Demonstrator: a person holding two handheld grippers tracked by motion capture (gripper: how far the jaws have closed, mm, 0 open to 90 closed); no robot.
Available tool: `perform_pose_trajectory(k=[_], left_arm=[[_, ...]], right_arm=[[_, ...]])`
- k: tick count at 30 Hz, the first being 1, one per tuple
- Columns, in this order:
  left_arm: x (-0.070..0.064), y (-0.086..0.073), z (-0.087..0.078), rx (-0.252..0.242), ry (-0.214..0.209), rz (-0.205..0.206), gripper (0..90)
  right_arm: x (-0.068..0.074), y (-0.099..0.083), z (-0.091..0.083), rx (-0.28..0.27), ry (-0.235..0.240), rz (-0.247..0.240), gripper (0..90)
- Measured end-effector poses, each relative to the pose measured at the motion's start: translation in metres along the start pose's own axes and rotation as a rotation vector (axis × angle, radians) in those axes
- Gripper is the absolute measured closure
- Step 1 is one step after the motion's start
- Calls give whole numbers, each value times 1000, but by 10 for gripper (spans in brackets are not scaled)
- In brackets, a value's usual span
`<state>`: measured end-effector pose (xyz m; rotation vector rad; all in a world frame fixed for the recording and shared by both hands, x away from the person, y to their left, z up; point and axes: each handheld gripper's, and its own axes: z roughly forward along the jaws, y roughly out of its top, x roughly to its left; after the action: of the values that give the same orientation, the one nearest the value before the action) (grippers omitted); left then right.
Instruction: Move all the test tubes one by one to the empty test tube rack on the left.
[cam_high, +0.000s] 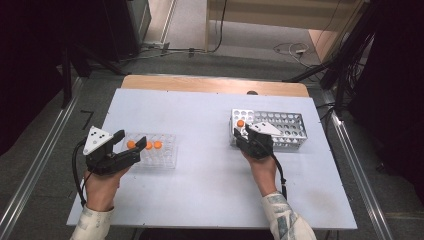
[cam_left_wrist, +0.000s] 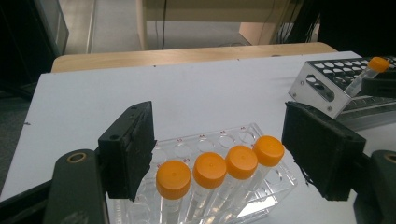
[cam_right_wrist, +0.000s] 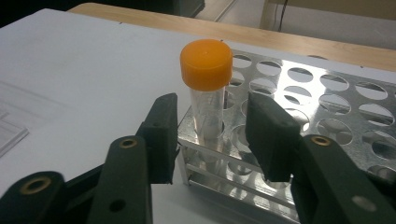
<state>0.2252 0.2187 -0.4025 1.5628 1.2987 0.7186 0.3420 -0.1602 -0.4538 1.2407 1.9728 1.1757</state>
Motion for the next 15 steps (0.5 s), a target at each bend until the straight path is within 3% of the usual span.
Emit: perform_pose_trajectory(k=[8,15], left_arm=[[-1,-1,1,8,-3,5,252],[0,-1,0,1,-3,0,253]], right_arm=[[0,-2,11,-10,2,-5,703],[0,6,6,-34,0,-10,715]])
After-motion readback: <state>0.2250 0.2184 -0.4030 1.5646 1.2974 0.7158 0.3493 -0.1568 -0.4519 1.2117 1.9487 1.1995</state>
